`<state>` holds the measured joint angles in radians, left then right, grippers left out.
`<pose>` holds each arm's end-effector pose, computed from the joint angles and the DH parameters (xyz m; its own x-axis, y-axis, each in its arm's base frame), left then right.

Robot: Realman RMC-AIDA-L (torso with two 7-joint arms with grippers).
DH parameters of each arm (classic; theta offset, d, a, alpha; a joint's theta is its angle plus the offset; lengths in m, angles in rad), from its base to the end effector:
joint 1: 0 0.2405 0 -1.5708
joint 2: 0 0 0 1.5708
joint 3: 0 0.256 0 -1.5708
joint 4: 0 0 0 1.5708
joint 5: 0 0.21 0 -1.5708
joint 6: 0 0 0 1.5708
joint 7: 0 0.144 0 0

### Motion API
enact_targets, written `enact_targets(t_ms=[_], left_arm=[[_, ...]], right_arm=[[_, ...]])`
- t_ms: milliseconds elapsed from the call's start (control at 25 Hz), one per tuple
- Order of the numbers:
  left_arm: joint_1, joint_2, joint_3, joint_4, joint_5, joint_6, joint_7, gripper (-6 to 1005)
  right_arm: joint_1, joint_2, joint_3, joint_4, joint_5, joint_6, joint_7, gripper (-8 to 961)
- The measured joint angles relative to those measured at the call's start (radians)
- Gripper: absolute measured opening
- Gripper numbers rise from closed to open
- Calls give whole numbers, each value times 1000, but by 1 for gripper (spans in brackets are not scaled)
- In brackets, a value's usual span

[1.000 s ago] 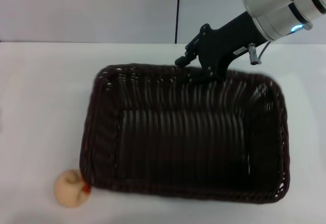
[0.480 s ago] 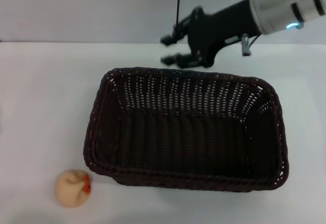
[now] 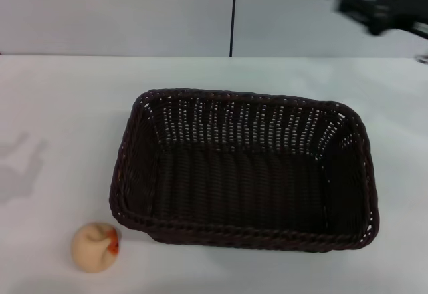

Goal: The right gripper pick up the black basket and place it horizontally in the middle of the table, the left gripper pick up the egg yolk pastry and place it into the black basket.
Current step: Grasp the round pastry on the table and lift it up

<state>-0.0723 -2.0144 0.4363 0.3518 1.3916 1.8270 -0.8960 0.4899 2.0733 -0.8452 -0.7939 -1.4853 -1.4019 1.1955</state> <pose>-0.3656 0.1862 0.0801 0.4942 -0.0977 0.8638 0.7276 -0.4973 -0.4725 0.2168 0.3708 0.0516 0.7263 0.0652 -0.6843 -0.3581 -0.8138 -0.4576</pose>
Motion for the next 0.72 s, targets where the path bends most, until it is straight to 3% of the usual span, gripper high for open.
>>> enact_targets(t_ms=[80,200,560,720], left_arm=[[9,25,58,26,48,1,-10,390],[12,66,70,34,220,1,-26,410],[11,73,73,53,438,-54,-86,471],[7,67,73,67,490,-54,-84,498]], right_arm=[[-62,0,39,39,92,-3,-33,391],[-139,-2,168,167,219,-21,-106,391],[-195,-5,388,354,320,-50,-199,391],[-193,-6,398,370,321,-44,-211,391]])
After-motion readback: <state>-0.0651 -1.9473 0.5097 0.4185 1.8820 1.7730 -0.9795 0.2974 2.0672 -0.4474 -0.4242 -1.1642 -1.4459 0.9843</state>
